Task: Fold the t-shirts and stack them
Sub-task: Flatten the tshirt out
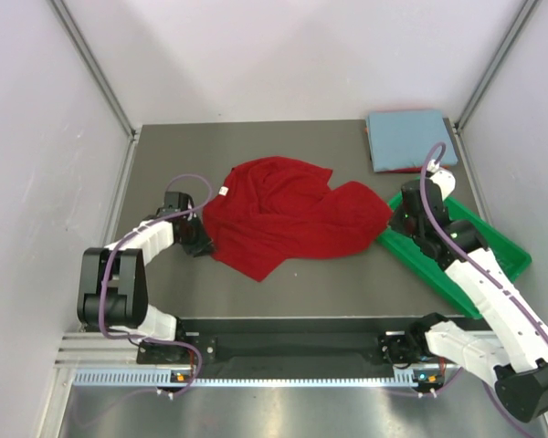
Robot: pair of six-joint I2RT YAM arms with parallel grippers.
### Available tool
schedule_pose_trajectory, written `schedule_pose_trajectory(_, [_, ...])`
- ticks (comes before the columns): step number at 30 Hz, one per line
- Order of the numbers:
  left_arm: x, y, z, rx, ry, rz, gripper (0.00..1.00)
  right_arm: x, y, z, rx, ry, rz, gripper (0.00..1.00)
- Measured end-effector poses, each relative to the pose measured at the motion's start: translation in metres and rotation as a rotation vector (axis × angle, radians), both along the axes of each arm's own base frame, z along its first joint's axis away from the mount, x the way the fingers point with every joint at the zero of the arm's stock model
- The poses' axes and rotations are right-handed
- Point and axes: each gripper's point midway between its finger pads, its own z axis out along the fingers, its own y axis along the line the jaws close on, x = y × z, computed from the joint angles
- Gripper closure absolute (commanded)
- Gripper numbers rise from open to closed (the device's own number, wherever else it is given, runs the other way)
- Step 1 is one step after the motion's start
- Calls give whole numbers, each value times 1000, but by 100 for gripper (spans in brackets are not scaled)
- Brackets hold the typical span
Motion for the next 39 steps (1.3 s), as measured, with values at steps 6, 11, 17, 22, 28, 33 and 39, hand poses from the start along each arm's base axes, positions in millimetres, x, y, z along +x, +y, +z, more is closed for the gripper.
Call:
schedule_pose_trajectory(6, [0, 9, 0, 54, 18, 35, 68, 0, 2, 1, 14, -16, 7, 100])
schedule_pose_trajectory(11, [-5, 25, 14, 129, -8, 72, 59, -3, 4, -8, 18, 0, 24, 100])
schedule_pose_trajectory(17, [2, 30, 31, 150, -61, 88, 61, -3, 7, -9, 25, 4, 42, 100])
schedule_pose_trajectory(22, [-6, 26, 18, 134, -8, 76, 64, -4, 9, -9, 28, 6, 58, 100])
schedule_pose_trajectory(28, [-20, 21, 6, 106, 36, 63, 66, -4, 9, -7, 24, 0, 64, 100])
schedule_pose_trajectory(33, [-24, 18, -2, 91, 59, 62, 68, -5, 8, -3, 26, -15, 65, 100])
schedule_pose_trajectory(39, [-22, 16, -2, 77, 60, 74, 67, -5, 8, -3, 27, -16, 66, 100])
